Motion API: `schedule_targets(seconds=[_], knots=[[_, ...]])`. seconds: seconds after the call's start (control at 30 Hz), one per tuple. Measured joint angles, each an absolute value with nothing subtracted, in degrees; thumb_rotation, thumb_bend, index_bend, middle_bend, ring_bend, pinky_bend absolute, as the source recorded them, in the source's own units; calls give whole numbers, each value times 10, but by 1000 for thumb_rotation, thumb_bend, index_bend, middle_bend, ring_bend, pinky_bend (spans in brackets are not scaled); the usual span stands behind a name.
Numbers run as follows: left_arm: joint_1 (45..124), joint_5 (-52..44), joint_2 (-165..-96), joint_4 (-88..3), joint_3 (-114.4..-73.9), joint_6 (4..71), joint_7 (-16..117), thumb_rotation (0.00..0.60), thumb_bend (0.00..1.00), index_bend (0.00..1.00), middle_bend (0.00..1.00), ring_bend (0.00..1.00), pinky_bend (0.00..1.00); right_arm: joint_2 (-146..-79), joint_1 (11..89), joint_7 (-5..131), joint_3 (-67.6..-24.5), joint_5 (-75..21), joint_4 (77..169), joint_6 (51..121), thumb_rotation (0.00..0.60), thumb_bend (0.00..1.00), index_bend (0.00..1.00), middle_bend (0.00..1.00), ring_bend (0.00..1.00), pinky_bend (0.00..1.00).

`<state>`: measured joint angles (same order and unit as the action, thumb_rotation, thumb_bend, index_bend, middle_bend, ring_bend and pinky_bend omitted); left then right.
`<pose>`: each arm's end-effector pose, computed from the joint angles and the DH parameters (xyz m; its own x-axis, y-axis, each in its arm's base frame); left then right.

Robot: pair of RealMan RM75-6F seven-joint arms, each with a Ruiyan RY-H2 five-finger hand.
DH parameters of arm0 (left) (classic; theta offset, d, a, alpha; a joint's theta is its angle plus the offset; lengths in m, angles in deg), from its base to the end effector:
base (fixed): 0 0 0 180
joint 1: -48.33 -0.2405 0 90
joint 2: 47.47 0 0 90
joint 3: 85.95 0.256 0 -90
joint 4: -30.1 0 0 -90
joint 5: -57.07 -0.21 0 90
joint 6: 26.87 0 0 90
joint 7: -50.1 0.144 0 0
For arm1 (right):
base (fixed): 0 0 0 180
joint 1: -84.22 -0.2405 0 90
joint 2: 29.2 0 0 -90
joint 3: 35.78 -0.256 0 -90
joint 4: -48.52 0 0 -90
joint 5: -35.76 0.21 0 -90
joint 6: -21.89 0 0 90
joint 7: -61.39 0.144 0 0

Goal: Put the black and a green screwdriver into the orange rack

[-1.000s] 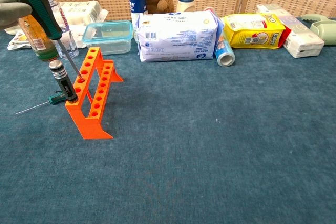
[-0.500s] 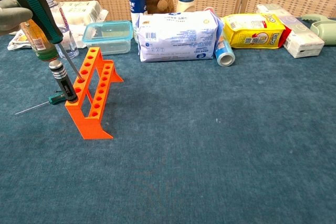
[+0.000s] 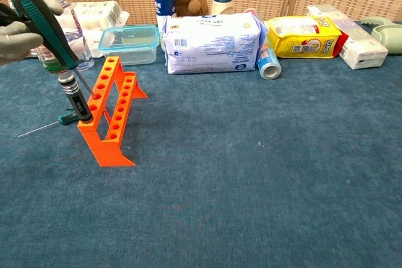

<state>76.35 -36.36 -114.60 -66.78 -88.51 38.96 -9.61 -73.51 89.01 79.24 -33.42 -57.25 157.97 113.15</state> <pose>-0.1977 0.2671 0.0849 -0.4917 0.5354 0.6867 0.7752 -0.0900 0.6253 -0.2780 -0.1129 0.2308 0.1420 -0.0399 0.9891 -0.9883 0.0510 0.1440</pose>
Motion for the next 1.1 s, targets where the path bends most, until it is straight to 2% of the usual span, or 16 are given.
schedule_targets(seconds=[0.73, 1.1], knots=[[764, -366, -1175, -605, -861, 407, -142, 600, 634, 432, 807, 725, 849, -735, 889, 790, -334, -571, 1580, 1129, 600, 34, 0, 0, 9, 0], [775, -361, -1172, -626, -866, 407, -126, 600, 634, 432, 807, 725, 849, -734, 890, 793, -334, -572, 1580, 1130, 600, 34, 0, 0, 9, 0]])
